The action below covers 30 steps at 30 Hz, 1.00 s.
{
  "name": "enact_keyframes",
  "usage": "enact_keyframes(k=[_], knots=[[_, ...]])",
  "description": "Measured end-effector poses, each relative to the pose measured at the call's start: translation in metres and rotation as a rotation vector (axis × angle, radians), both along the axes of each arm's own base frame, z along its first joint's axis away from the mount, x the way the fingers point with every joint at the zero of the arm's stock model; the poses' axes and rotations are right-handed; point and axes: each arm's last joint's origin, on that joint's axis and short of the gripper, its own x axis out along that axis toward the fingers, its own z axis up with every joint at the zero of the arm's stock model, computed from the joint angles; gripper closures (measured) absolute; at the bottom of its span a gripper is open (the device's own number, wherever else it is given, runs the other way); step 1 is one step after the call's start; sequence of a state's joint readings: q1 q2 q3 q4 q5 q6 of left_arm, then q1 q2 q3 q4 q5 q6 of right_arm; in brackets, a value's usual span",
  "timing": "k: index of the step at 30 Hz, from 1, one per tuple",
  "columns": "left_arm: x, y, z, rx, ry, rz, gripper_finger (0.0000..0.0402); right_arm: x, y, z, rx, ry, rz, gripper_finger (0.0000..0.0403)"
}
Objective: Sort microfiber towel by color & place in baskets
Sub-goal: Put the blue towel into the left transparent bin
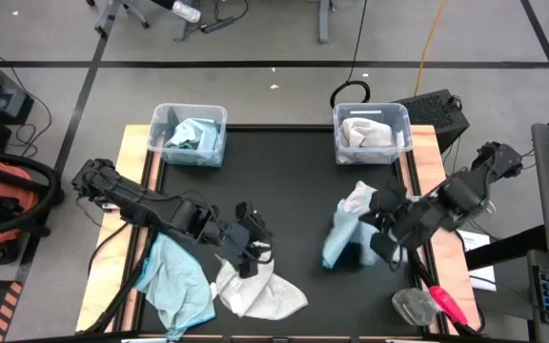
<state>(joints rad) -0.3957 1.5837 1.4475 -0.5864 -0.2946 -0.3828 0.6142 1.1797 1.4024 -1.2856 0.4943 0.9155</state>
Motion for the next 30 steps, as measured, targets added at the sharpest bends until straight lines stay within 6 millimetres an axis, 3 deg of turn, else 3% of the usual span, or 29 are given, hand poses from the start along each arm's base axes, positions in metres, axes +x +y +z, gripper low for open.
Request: enact_keyframes(k=[4,7,15,19,30], knots=[[0.010,0.008,0.010,0.062,-0.145,0.087,0.0233,0.007,-0.010,0.030,-0.023,-0.141,0.019,0.0403],[0.018,0.014,0.020,0.084,-0.254,0.101,0.0209,0.014,-0.015,0.043,-0.039,-0.224,0.044,0.0403],[0.032,0.035,0.038,0.007,-0.439,0.140,0.0080,0.038,-0.020,0.059,-0.076,-0.392,0.103,0.0403],[0.036,0.045,0.043,-0.047,-0.482,0.142,0.0033,0.052,-0.020,0.063,-0.101,-0.459,0.134,0.0403],[0.039,0.050,0.048,-0.124,-0.525,0.029,0.0018,0.076,-0.025,0.079,-0.144,-0.663,0.213,0.0403]])
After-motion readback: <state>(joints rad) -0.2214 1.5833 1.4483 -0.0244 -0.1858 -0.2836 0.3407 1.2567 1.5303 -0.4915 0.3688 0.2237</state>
